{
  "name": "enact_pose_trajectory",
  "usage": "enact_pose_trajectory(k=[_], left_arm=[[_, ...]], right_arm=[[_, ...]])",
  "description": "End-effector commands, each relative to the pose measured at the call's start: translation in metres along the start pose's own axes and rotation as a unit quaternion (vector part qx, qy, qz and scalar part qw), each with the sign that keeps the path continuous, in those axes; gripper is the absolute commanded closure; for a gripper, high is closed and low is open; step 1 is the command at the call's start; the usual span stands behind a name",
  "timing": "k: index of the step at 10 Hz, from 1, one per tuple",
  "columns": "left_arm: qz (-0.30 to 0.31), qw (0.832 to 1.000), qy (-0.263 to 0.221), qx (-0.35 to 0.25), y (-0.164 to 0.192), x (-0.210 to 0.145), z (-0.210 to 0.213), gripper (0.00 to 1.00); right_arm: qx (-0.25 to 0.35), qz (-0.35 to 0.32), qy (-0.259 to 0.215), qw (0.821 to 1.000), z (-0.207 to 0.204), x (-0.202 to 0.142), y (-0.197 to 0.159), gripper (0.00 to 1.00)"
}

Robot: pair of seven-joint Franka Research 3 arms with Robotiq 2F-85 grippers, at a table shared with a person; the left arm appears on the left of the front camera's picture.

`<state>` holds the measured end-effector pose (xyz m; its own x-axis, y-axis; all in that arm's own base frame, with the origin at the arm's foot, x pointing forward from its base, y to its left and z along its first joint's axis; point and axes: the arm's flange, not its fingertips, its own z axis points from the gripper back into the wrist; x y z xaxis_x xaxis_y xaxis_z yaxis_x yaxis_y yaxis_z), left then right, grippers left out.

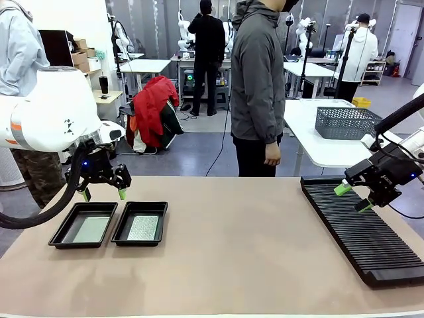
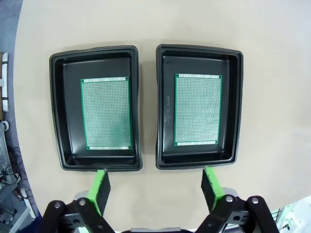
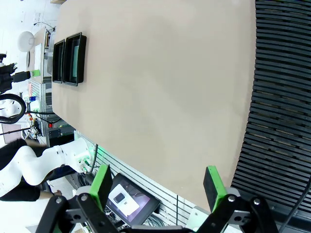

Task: Inspect and transfer BCBs to ESD trays.
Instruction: Pick up the ESD tray and place it on the left side of the table.

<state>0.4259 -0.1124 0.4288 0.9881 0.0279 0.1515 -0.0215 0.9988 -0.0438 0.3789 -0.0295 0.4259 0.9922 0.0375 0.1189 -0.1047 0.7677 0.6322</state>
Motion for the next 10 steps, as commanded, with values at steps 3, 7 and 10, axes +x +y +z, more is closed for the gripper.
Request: enact_pose_trajectory(k=[3, 7, 10], left_arm=[[0.000, 1.000, 0.001, 0.000, 0.0002, 0.0002, -0.0020, 0.00], [0.000, 1.000, 0.001, 0.000, 0.0002, 0.0002, -0.0020, 0.00], [0.000, 1.000, 0.001, 0.000, 0.0002, 0.0002, -0.0020, 0.00]], right_arm=[[0.003, -0.007, -0.005, 1.000, -0.0001, -0.0001, 0.0023, 0.00], [0.003, -0.007, -0.005, 1.000, -0.0001, -0.0001, 0.0023, 0.00], [0.003, -0.007, -0.005, 1.000, -0.0001, -0.0001, 0.0023, 0.00]])
